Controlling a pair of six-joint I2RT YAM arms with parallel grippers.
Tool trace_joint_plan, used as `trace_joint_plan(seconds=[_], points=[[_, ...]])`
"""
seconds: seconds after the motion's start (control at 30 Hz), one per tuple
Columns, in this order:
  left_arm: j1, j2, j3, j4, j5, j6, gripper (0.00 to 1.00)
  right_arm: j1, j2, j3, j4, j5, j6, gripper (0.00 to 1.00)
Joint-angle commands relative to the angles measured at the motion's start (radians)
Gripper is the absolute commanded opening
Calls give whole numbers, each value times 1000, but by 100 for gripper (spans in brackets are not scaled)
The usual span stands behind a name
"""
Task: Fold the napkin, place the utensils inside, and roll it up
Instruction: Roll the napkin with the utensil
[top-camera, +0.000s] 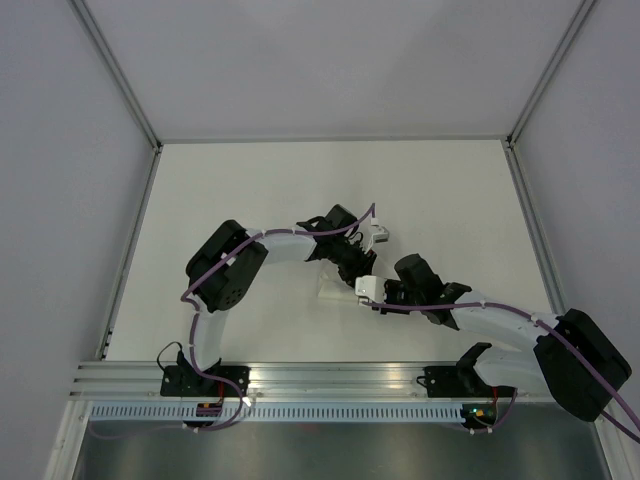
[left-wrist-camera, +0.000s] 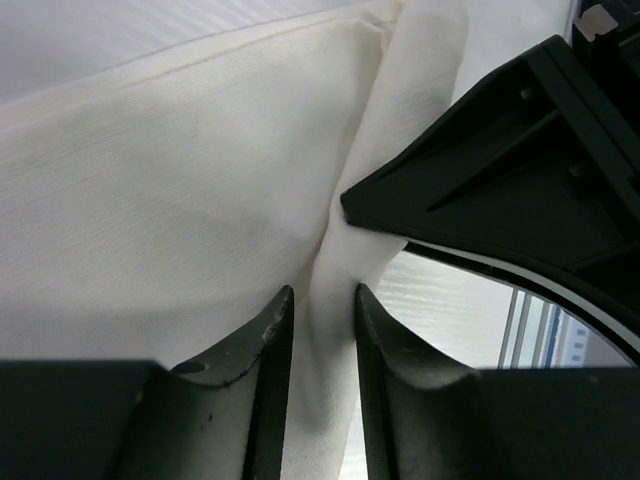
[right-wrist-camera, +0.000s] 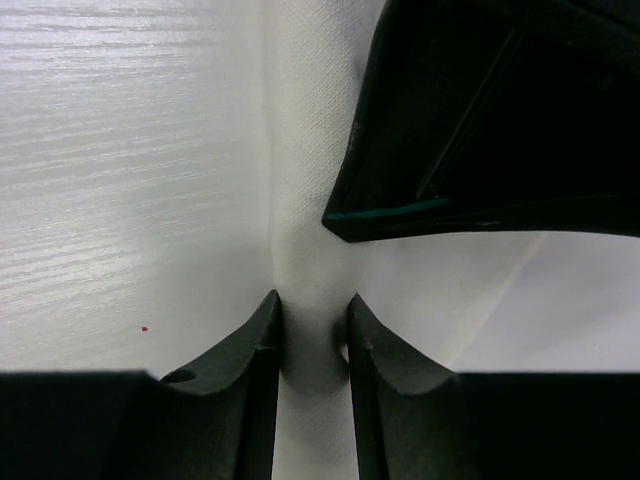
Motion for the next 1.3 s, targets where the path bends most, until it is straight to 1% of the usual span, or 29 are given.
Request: trace_joint_plan(seconds=[0.0,0.03,0.13,0.2,0.23,0.27,0.33,0.37,0.4,0.43,0.47,0.5,0.57,0.63,0.67,0.7,0.73,0.77,0.83,0.87,0.93,0.97,1.03,1.1,1.27], points=[[36,-103,-29,27,-157,-26,36,-2,28,25,-152,-18,7,18],[40,-117,-42,51,-154,-26,39,-5,31,28,-158,-26,7,18],[51,-169,-78,70,-193,-26,40,-11,53,44,-181,-38,2,18],[60,-225,-127,116,-249,-26,40,-25,73,58,-195,-62,-2,18],[65,-252,-152,146,-293,-53,40,-32,80,65,-215,-75,-4,18],[69,-284,-211,222,-328,-64,39,-52,105,86,-229,-113,-7,18],[74,-385,-275,301,-423,-90,40,-78,139,117,-281,-151,-25,18],[75,-422,-345,391,-462,-95,40,-95,160,154,-302,-173,-35,18],[75,-456,-382,434,-498,-107,41,-130,207,175,-325,-217,-47,18],[75,-529,-419,473,-561,-109,42,-149,235,198,-377,-236,-71,17],[74,-557,-483,516,-581,-109,43,-167,264,249,-404,-254,-82,18],[74,-589,-512,586,-595,-104,44,-199,322,274,-428,-286,-94,17],[65,-652,-586,642,-635,-84,44,-226,414,356,-511,-309,-130,17],[53,-684,-634,721,-655,-43,45,-252,474,410,-581,-331,-145,17],[39,-719,-682,748,-684,-15,45,-258,505,462,-603,-337,-156,17],[-2,-732,-703,778,-715,40,45,-267,568,490,-624,-342,-160,17],[-22,-744,-717,807,-774,62,47,-270,599,516,-669,-348,-165,17],[-59,-749,-729,812,-792,81,47,-276,658,571,-687,-352,-173,16],[-104,-744,-738,829,-868,161,48,-283,714,616,-726,-354,-174,16],[-150,-723,-737,829,-885,189,49,-287,759,654,-733,-349,-171,15],[-196,-698,-726,812,-936,261,50,-292,797,703,-759,-352,-173,15],[-236,-680,-714,809,-947,284,50,-299,829,717,-769,-355,-174,15],[-276,-608,-691,806,-963,359,52,-306,863,749,-781,-357,-167,15],[-296,-570,-666,798,-957,390,53,-310,875,765,-784,-355,-165,15],[-357,-429,-603,812,-951,505,60,-318,893,771,-783,-345,-165,15]])
